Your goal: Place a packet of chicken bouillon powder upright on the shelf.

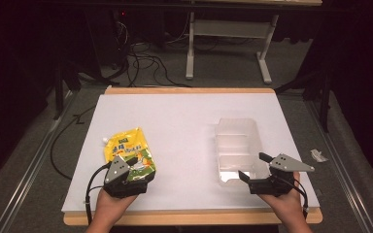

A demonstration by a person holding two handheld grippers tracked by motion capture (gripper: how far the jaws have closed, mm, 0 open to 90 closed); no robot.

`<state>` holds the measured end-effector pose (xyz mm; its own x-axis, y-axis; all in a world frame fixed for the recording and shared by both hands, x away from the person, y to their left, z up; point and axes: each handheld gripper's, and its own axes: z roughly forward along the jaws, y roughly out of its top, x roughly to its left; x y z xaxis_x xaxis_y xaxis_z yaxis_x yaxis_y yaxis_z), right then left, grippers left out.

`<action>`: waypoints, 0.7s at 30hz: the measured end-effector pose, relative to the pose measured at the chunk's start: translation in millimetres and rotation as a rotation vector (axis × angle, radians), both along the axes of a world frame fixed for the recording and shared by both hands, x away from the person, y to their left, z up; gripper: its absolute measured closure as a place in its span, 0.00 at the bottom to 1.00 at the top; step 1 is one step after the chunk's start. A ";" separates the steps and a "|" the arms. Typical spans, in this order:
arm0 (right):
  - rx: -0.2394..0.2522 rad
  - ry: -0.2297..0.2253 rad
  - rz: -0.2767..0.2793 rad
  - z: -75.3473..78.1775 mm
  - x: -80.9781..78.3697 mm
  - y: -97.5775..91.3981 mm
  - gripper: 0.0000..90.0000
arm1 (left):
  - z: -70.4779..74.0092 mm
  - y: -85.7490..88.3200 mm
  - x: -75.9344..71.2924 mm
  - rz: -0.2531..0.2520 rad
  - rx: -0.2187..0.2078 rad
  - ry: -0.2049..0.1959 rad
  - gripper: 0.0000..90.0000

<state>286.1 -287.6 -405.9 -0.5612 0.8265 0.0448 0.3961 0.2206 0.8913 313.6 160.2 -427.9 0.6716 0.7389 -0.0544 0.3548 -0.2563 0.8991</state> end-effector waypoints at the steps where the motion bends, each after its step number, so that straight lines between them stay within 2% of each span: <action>1: 0.000 0.000 0.000 0.0 0.0 0.0 0.02 | 0.0 0.0 0.0 0.000 0.000 0.000 0.22; 2: 0.010 -0.006 0.002 1.4 -0.3 -0.2 0.02 | 0.4 1.6 0.0 0.012 -0.006 -0.007 0.21; 9: 0.002 -0.006 0.000 1.8 -1.8 4.0 0.02 | 0.3 7.1 0.3 0.015 -0.002 -0.007 0.19; 13: 0.023 0.001 -0.008 1.3 -1.2 1.0 0.03 | 1.3 10.5 0.6 0.027 -0.006 -0.009 0.19; 21: 0.027 0.005 -0.012 0.0 -0.6 -1.5 0.03 | -6.3 15.7 10.2 0.052 0.004 0.025 0.19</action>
<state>285.6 -289.1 -405.9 -0.5506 0.8318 0.0701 0.4034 0.1916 0.8947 323.8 175.9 -434.2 0.6305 0.7732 -0.0680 0.3901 -0.2399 0.8890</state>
